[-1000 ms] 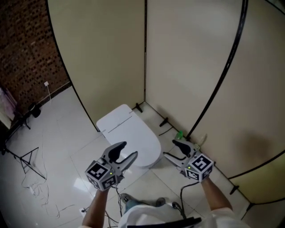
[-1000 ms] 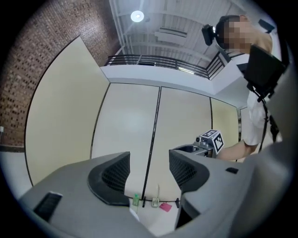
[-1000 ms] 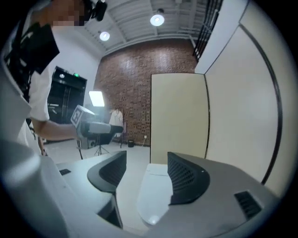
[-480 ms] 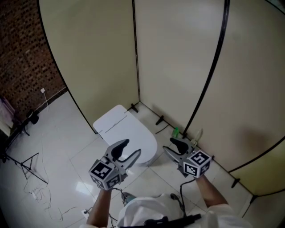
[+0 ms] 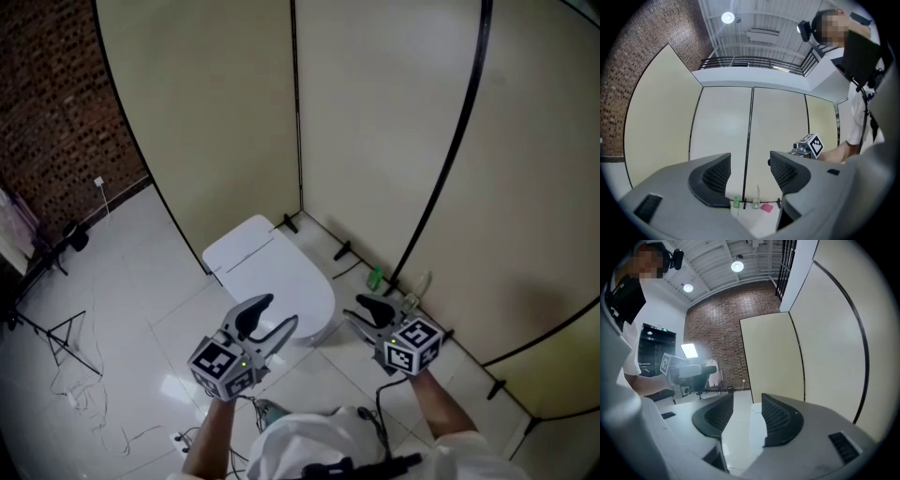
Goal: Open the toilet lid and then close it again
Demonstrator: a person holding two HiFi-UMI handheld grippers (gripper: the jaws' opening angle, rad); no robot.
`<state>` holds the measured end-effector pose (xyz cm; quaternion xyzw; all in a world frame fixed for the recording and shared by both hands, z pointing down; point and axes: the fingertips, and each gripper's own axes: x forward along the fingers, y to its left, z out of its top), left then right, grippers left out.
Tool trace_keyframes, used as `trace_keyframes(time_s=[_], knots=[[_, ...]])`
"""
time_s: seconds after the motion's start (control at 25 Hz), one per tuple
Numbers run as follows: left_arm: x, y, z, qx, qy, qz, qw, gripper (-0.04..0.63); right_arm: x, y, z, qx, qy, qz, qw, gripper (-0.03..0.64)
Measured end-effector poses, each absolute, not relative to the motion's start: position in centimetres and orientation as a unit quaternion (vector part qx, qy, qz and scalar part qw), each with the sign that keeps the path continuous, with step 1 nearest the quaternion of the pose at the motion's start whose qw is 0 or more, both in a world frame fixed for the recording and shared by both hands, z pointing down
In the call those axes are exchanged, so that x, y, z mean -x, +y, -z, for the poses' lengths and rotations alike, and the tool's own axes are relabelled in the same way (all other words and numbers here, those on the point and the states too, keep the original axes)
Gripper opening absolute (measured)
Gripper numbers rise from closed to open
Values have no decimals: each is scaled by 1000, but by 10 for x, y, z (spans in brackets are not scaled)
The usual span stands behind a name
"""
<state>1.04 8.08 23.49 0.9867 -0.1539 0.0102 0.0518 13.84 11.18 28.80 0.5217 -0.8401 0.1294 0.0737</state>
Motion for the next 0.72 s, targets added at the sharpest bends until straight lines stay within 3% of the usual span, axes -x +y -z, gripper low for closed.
trace_keyframes(time_s=[0.72], knots=[[-11,89,-237,-986,-156,-9,63,258,-126,108,-281,-497,-855,-125,81,196]])
